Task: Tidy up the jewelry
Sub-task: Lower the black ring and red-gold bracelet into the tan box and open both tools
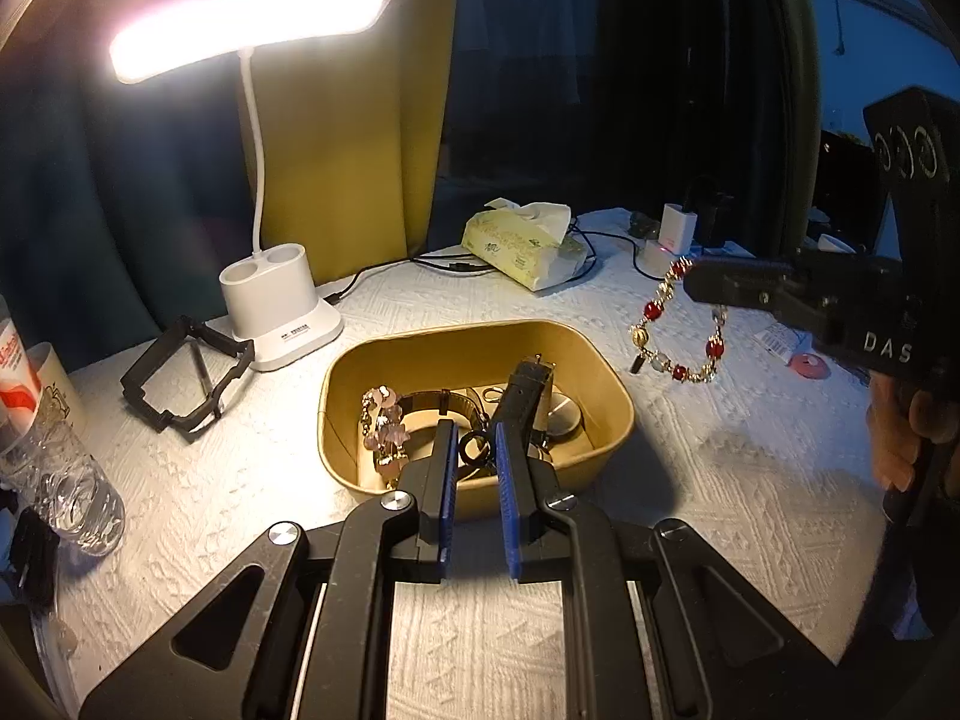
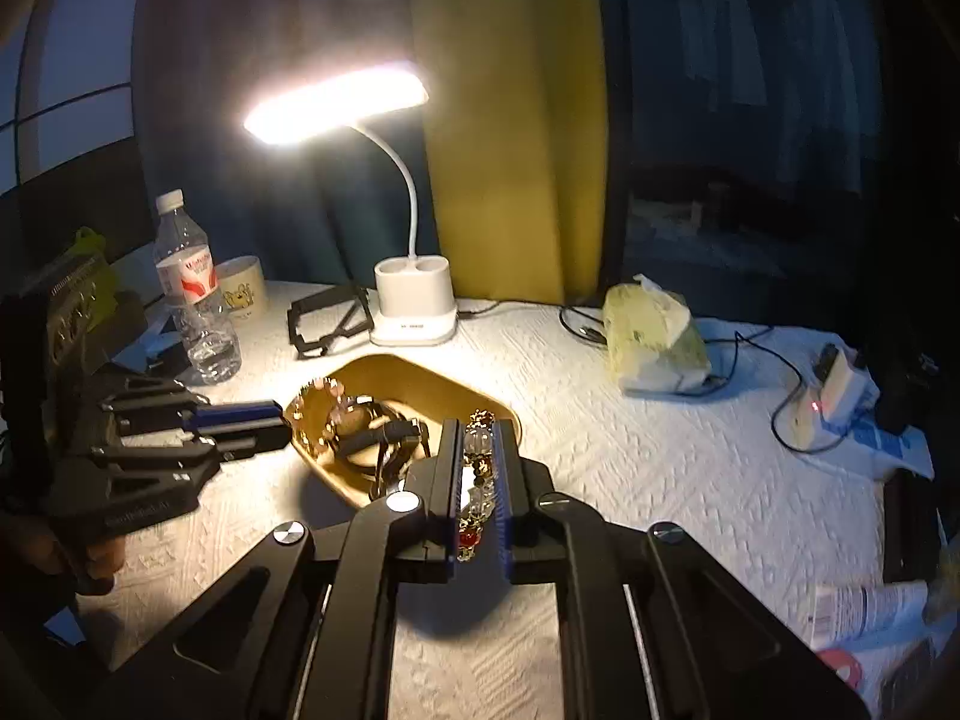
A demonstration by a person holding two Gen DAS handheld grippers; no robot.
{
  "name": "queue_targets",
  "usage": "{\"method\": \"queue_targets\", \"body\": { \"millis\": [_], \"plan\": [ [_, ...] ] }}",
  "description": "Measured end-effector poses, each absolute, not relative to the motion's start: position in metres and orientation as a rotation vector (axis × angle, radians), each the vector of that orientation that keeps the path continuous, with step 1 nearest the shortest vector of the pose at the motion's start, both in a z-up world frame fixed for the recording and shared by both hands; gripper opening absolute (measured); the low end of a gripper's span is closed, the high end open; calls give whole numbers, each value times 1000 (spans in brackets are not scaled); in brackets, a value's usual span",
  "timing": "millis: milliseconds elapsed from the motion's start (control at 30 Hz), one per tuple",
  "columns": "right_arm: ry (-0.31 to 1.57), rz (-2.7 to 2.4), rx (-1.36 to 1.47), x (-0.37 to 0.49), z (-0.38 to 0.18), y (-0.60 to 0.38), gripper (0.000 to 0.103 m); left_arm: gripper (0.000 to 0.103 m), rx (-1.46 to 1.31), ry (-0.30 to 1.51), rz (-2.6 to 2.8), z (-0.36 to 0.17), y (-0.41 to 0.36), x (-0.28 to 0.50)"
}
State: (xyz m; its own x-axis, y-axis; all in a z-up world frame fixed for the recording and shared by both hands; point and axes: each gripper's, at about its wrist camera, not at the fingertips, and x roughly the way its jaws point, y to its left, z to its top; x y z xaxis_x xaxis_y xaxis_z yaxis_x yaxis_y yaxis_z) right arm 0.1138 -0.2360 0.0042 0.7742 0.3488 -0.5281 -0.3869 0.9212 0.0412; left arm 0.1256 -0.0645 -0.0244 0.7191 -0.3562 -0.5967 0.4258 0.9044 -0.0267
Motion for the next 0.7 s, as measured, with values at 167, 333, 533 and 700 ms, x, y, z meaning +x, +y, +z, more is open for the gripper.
{"method": "queue_targets", "body": {
  "millis": [167,333,533,700],
  "plan": [
    [542,422,-69,127,6,-231,9,14,104,656,-426,-30,-65,138],
    [550,446,-70,141,0,-224,9,14,93,682,-427,-38,-65,148],
    [587,463,-68,156,-14,-217,9,14,64,706,-442,-44,-64,157],
    [603,466,-76,162,-23,-212,9,15,50,689,-444,-41,-63,159]
  ]
}}
